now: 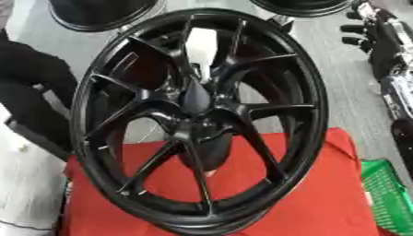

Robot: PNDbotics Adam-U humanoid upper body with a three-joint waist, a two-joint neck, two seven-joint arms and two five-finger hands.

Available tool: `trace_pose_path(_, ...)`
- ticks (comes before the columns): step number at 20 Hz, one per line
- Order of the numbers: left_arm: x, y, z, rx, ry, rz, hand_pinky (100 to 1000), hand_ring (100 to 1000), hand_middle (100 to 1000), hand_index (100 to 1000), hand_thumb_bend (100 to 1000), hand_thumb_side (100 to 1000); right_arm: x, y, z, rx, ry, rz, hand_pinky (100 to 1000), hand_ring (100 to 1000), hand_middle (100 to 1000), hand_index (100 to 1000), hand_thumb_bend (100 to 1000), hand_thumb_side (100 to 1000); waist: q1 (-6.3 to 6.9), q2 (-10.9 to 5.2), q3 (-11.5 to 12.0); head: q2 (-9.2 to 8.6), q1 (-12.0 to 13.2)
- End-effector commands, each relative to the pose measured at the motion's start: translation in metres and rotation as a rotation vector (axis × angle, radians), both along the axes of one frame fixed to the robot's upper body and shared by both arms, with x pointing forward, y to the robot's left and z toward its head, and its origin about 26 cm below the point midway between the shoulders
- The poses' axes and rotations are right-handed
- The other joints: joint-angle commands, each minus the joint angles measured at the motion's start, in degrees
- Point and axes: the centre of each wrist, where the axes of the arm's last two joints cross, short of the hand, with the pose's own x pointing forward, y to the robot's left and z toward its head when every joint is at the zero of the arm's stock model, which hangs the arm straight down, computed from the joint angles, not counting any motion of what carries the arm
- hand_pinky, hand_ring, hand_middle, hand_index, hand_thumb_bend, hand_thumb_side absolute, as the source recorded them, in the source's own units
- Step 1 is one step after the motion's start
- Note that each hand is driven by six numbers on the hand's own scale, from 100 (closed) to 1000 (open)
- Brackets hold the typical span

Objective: Pull the pin out of the wheel hub.

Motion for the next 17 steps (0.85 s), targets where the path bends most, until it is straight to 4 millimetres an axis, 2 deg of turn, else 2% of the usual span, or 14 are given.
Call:
trace_pose_path(1, -0.001, 0.008, 0.012, 0.012, -0.043, 0.021, 831, 853, 795, 839, 932, 696, -0.003, -0.004, 0.016, -0.022, -0.043, -0.003, 789, 784, 808, 826, 100, 641, -0.10, -0.87, 0.13, -0.53, -0.19)
trace_pose_path(3, -0.001, 0.008, 0.013, -0.024, -0.071, 0.038, 808, 839, 781, 822, 724, 670, -0.002, -0.004, 0.016, -0.022, -0.043, -0.002, 789, 784, 808, 826, 100, 642, -0.11, -0.92, 0.16, -0.49, -0.17)
trace_pose_path(5, 0.000, 0.004, 0.016, -0.141, -0.173, 0.056, 737, 794, 735, 760, 395, 630, -0.003, -0.004, 0.015, -0.022, -0.042, -0.004, 789, 784, 808, 826, 100, 643, -0.14, -0.98, 0.28, -0.25, -0.24)
trace_pose_path(6, 0.000, 0.000, 0.017, -0.245, -0.251, 0.051, 703, 769, 707, 735, 273, 599, -0.003, -0.004, 0.015, -0.021, -0.041, -0.005, 789, 784, 808, 826, 100, 644, -0.19, -1.01, 0.33, -0.16, -0.23)
trace_pose_path(7, 0.002, -0.007, 0.014, -0.375, -0.326, 0.032, 673, 748, 682, 714, 210, 621, -0.003, -0.004, 0.015, -0.019, -0.041, -0.005, 789, 784, 808, 826, 100, 644, -0.26, -1.04, 0.32, -0.17, -0.20)
trace_pose_path(9, 0.006, -0.023, 0.006, -0.639, -0.442, -0.011, 657, 737, 680, 717, 180, 683, -0.002, -0.003, 0.015, -0.014, -0.044, -0.004, 789, 784, 808, 826, 100, 643, -0.45, -1.09, 0.23, -0.38, -0.08)
trace_pose_path(10, 0.009, -0.032, 0.002, -0.767, -0.490, -0.033, 658, 736, 689, 720, 197, 716, -0.002, -0.003, 0.015, -0.011, -0.047, -0.004, 789, 784, 808, 826, 100, 643, -0.57, -1.12, 0.17, -0.50, 0.00)
trace_pose_path(12, 0.016, -0.050, -0.007, -0.966, -0.550, -0.060, 666, 742, 710, 724, 243, 724, -0.002, -0.002, 0.016, -0.004, -0.052, -0.005, 789, 784, 808, 826, 100, 642, -0.80, -1.17, 0.06, -0.56, 0.20)
trace_pose_path(13, 0.019, -0.057, -0.011, -1.026, -0.561, -0.069, 666, 742, 710, 724, 243, 724, -0.002, -0.002, 0.016, -0.001, -0.054, -0.005, 789, 784, 808, 826, 100, 642, -0.87, -1.18, 0.04, -0.58, 0.27)
trace_pose_path(15, 0.025, -0.073, -0.022, -1.128, -0.553, -0.088, 677, 748, 718, 730, 314, 669, -0.002, -0.001, 0.016, 0.004, -0.057, -0.005, 789, 785, 809, 826, 100, 643, -1.08, -1.23, 0.00, -0.57, 0.59)
trace_pose_path(17, 0.032, -0.089, -0.034, -1.213, -0.526, -0.110, 678, 749, 719, 731, 323, 665, -0.002, 0.000, 0.017, 0.011, -0.062, -0.005, 789, 785, 809, 826, 100, 642, -1.27, -1.23, -0.03, -0.31, 0.83)
